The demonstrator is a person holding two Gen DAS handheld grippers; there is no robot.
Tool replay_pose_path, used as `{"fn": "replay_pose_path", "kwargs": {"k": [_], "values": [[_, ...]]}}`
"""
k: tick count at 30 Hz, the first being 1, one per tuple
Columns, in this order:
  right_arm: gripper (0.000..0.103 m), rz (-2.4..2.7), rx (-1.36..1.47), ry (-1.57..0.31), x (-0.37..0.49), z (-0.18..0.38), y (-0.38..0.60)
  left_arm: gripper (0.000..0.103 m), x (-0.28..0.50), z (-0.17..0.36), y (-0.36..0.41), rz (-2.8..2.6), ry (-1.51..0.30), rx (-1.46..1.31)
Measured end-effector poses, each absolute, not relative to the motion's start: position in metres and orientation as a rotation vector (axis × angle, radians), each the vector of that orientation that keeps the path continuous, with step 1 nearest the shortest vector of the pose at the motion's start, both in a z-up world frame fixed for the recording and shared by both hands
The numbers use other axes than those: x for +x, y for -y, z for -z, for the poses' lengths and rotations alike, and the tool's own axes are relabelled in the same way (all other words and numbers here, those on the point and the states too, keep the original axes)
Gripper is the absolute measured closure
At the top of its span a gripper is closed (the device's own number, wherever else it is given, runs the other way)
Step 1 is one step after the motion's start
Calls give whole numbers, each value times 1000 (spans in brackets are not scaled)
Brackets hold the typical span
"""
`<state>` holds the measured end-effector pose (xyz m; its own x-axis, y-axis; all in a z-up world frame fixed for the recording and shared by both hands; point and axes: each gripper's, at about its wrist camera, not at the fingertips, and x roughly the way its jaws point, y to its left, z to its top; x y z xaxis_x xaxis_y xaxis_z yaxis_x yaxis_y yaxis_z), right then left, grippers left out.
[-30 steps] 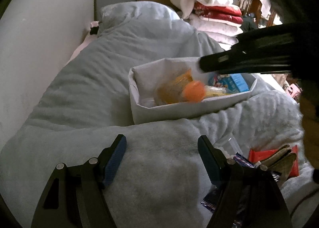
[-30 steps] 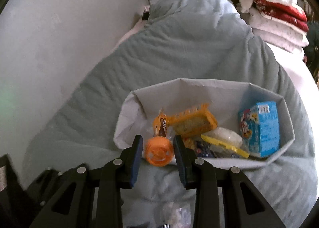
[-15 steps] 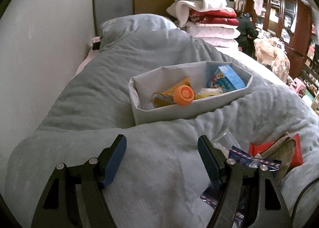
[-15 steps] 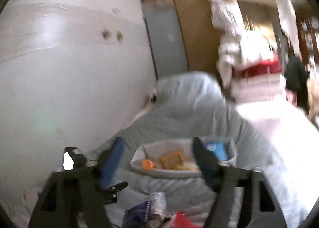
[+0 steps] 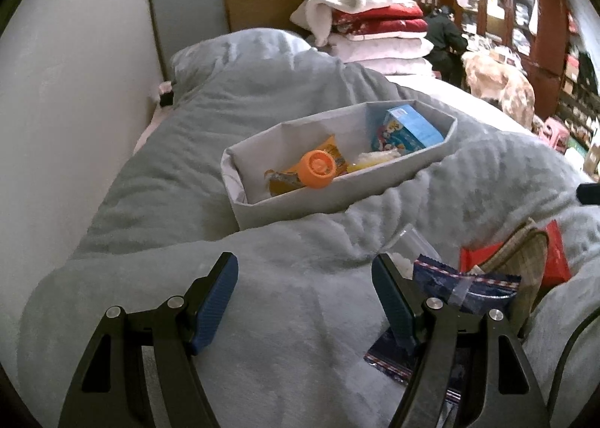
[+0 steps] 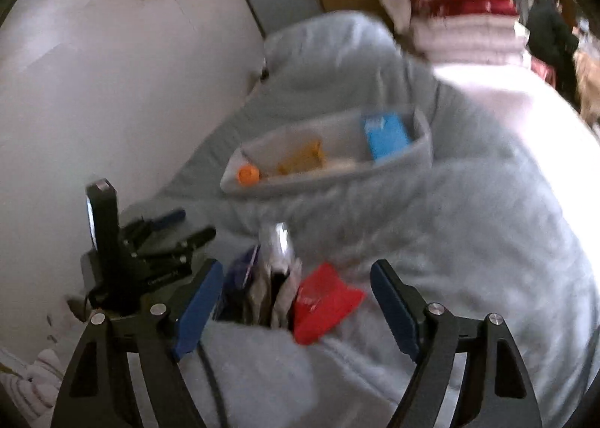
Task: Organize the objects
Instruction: 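Move the right gripper back to the pile toward the red packet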
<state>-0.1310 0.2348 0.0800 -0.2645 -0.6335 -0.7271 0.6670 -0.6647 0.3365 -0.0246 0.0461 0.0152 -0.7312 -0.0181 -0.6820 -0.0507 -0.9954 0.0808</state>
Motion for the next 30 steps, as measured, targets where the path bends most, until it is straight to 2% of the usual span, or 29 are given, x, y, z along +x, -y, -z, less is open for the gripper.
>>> {"fn": "replay_pose_path", "kwargs": {"k": [7, 16, 30], "values": [[26, 1898, 1298, -40, -135, -34, -228, 30, -27, -10, -58, -2889, -263, -1177], [28, 1792, 1437, 227, -164, -14, -253, 30, -29, -6, -61, -2874, -294, -1198], [26, 1772, 1473, 177, -166, -16, -248, 29, -30, -4, -65, -2864, -310, -1215]]}}
